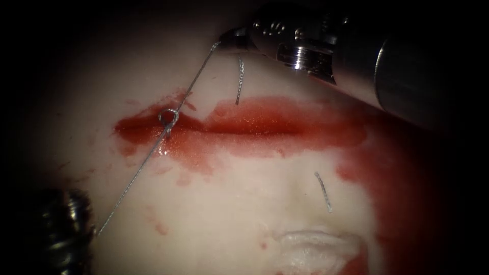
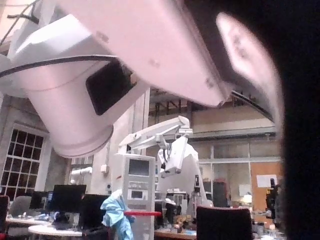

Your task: Wound Closure

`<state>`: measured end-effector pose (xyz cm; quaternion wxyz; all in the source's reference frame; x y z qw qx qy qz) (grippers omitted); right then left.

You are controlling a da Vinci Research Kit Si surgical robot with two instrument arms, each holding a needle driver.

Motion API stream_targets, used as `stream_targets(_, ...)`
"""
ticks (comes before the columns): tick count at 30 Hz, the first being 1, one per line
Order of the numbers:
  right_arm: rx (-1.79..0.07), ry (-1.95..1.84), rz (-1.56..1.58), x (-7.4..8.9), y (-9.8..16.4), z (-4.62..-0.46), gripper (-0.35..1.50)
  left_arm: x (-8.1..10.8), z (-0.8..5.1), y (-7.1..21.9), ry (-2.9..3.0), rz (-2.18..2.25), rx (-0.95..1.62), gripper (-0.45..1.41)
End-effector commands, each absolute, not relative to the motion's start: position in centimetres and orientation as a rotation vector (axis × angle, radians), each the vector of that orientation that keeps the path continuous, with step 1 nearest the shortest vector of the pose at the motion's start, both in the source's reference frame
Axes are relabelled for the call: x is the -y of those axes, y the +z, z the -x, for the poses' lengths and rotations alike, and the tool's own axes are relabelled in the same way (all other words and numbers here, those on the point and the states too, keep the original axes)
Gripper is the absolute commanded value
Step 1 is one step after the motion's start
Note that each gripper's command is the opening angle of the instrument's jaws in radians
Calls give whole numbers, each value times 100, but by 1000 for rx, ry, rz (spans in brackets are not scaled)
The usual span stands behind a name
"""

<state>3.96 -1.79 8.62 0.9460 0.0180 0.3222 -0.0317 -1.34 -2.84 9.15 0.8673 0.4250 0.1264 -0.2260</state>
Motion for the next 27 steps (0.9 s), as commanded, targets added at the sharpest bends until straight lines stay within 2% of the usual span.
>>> stream_targets(1,-662,-35,-20,161,863,-401,-35,279,134,913,-474,-900,-289,-45)
stream_targets(10,-693,105,69,156,872,-401,-35,308,107,927,-478,-988,-455,-45)
stream_targets(12,-685,126,85,155,873,-402,-35,315,104,929,-418,-871,-512,-45)
stream_targets(27,-576,233,72,163,899,-395,-35,337,110,949,-415,-891,-519,-45)
